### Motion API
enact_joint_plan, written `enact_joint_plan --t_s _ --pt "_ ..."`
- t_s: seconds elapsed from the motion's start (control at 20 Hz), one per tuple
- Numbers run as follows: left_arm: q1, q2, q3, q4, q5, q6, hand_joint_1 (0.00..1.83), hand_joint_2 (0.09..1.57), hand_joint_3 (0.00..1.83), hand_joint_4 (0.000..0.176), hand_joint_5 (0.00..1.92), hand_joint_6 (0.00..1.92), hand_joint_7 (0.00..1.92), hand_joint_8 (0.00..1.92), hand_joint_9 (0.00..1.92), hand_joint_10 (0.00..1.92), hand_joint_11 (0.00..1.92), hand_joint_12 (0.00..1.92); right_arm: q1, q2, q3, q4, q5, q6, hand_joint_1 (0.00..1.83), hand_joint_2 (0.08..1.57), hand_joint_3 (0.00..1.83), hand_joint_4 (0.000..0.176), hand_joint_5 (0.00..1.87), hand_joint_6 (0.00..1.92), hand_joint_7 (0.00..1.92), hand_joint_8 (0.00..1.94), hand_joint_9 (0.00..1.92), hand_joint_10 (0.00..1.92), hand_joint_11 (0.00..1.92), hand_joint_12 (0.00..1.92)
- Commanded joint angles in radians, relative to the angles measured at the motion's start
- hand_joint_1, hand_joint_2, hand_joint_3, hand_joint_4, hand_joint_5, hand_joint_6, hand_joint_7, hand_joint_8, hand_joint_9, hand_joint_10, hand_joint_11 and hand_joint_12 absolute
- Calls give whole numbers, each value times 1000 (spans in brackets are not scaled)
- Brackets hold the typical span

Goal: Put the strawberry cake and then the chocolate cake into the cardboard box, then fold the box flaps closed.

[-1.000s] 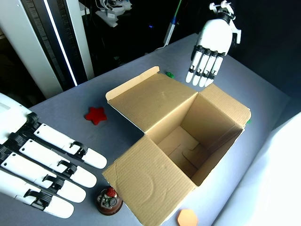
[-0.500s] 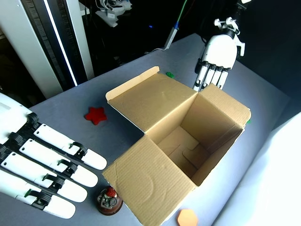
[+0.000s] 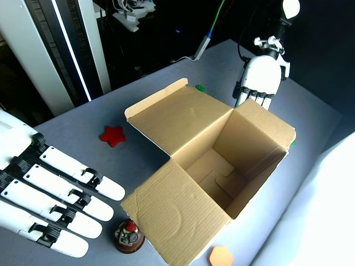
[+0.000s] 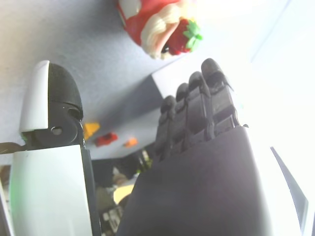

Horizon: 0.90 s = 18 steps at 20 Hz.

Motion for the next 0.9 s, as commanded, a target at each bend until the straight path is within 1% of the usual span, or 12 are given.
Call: enact_joint_plan --t_s 0.0,0.05,0.1,0.15,0.2,0.4,0.45,0.55,0.6,0.7,0.8,0.85 --pt "-14 -2 15 -62 -13 9 1235 976 3 4 135 4 84 0 104 1 0 476 8 14 4 15 118 -7 1244 944 0 0 61 0 142 0 92 1 0 242" --pt "-14 -15 29 -62 -11 11 1241 963 0 18 108 0 100 6 111 3 0 476 8 14 4 20 125 -10 1227 950 0 0 70 4 129 0 89 0 0 236" --pt "-14 -30 47 -61 -11 11 1242 950 0 21 110 2 113 6 118 5 0 506 8 13 4 20 134 -18 1225 949 0 0 76 6 129 1 87 0 0 236" --pt "-14 -47 65 -61 -11 12 1242 955 0 18 106 0 100 2 115 2 0 496 7 13 4 20 138 -20 1230 940 0 0 85 6 131 1 95 2 0 257" --pt "-14 -64 84 -61 -11 14 1243 953 0 22 95 0 103 3 112 0 0 492 7 13 4 20 139 -21 1222 942 0 0 87 4 124 2 92 1 0 223" --pt "-14 -111 133 -57 -10 18 1240 948 0 24 82 2 98 0 101 0 0 466 7 13 4 21 138 -21 1227 947 1 0 70 2 113 0 78 3 0 70" --pt "-13 -120 142 -52 -6 18 1240 946 0 23 75 1 89 0 95 0 0 446 7 13 4 20 138 -21 1223 945 0 0 78 3 117 1 82 4 0 98" --pt "-6 -139 163 -51 -1 18 1239 966 5 29 71 0 94 3 97 1 0 448 7 13 4 20 135 -22 1211 955 4 0 64 0 112 0 82 3 0 107" --pt "-3 -145 170 -51 1 18 1241 956 0 29 73 1 92 1 89 1 0 476 7 13 4 20 135 -29 1217 945 0 0 71 2 128 3 90 4 0 142" --pt "4 -155 186 -52 3 18 1214 958 1 26 57 1 87 0 90 1 0 506 7 13 4 20 136 -38 1223 947 1 0 60 3 117 1 74 2 0 22" --pt "13 -162 200 -59 7 27 1244 962 3 35 61 1 87 0 90 0 0 475 7 13 4 20 136 -38 1240 940 0 0 57 2 116 1 61 0 0 0" --pt "17 -167 211 -63 9 28 1245 959 1 34 59 0 89 1 92 1 0 475 7 13 4 20 136 -38 1240 934 0 0 57 2 118 2 61 0 0 0"
